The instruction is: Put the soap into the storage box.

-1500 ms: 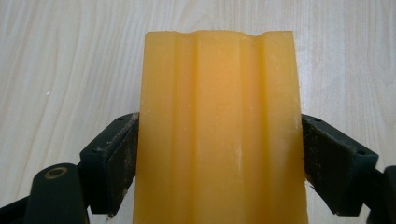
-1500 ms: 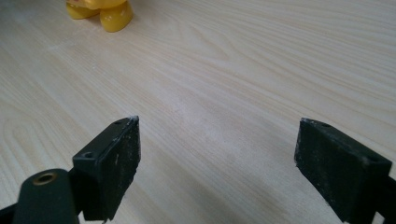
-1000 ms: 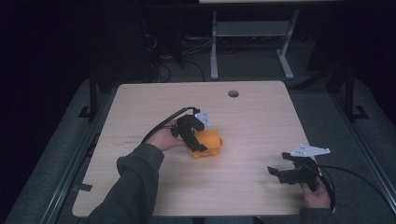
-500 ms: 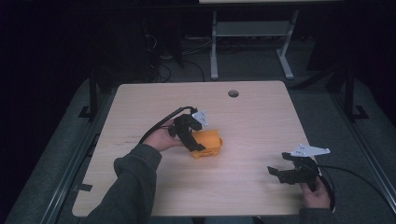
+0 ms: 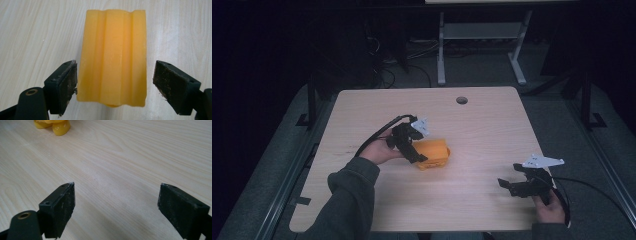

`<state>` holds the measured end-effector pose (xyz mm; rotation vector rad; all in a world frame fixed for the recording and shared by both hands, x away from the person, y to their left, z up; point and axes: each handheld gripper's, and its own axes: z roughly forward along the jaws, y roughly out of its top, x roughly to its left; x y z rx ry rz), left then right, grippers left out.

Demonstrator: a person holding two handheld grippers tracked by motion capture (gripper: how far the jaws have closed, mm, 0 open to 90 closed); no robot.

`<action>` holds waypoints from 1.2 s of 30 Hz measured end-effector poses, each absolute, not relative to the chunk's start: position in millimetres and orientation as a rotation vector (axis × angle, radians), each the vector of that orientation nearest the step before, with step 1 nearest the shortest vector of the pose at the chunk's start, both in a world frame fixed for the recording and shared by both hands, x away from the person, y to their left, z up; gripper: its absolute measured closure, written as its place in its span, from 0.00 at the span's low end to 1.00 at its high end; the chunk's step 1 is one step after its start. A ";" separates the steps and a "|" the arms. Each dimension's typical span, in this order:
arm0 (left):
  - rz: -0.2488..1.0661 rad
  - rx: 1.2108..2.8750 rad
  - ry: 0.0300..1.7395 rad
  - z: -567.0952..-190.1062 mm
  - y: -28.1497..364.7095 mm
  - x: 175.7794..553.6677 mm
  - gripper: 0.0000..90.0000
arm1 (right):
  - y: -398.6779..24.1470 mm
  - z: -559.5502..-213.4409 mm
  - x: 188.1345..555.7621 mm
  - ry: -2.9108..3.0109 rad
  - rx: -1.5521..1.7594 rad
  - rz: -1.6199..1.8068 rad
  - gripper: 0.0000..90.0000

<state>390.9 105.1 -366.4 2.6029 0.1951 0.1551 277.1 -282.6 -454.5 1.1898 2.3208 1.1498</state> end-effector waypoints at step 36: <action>0.187 2.575 0.273 -370.8 161.5 360.6 0.22 | -280.9 -454.8 278.0 2.309 1.201 1.128 0.16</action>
